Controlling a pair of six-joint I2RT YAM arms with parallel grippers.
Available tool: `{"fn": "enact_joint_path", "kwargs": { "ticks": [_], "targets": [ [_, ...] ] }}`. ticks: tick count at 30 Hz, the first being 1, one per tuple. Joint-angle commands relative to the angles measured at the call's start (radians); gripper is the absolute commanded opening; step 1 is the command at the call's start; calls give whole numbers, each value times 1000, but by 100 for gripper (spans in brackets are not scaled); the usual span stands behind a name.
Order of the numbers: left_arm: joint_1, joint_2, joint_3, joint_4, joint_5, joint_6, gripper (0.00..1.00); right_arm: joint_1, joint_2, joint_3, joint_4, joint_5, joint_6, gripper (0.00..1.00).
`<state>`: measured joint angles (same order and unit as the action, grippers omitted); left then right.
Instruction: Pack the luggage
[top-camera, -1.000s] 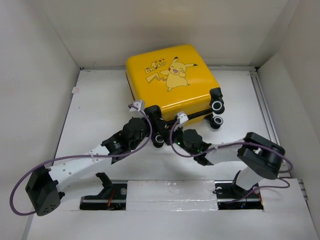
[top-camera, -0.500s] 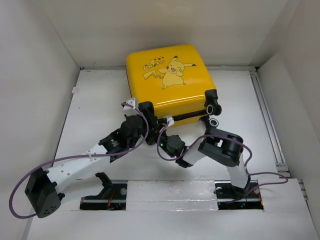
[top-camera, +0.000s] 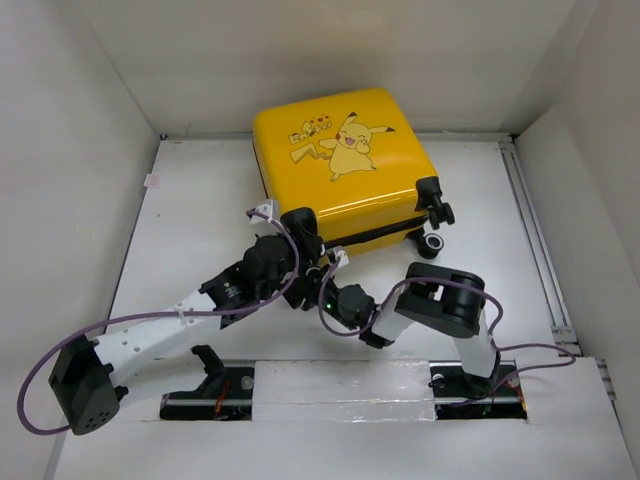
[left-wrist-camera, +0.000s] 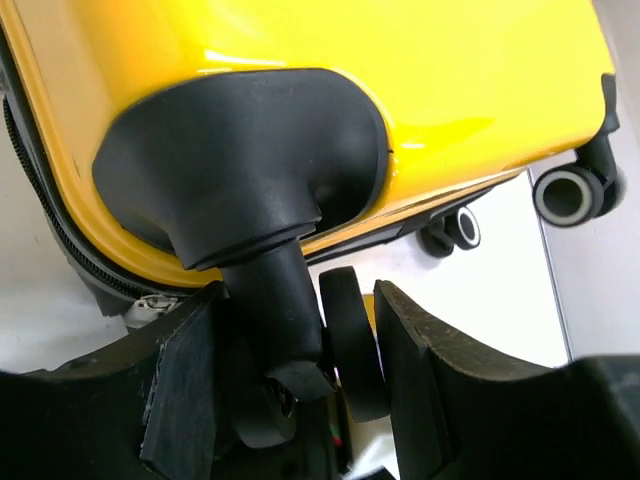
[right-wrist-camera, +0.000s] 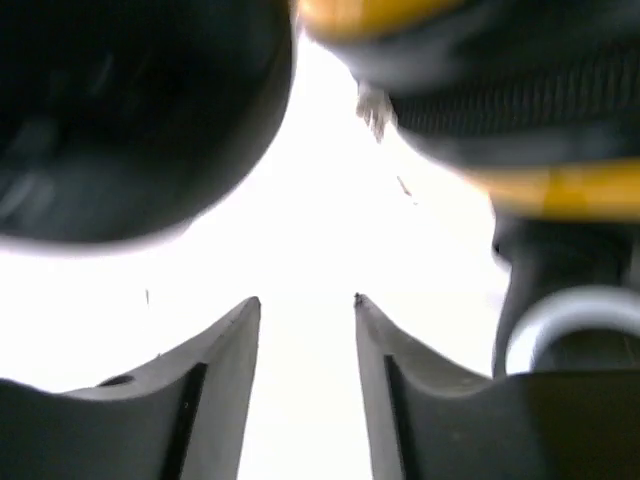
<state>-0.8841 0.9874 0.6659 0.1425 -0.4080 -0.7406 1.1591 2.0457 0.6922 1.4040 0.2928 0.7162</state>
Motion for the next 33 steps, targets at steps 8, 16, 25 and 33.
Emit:
{"fn": "enact_joint_path", "kwargs": {
  "ticks": [8, 16, 25, 33],
  "targets": [
    [-72, -167, 144, 13, -136, 98, 90, 60, -373, -131, -260, -173, -121, 67],
    [-53, -326, 14, -165, -339, 26, 68, 70, -580, -97, -745, -138, -196, 77],
    [-53, -262, -149, -181, -209, -82, 28, 70, -896, 1, -1263, 69, -285, 86],
    [-53, -175, -247, 87, -92, 15, 31, -22, -1042, 27, -1407, 131, -328, 89]
  ]
}}
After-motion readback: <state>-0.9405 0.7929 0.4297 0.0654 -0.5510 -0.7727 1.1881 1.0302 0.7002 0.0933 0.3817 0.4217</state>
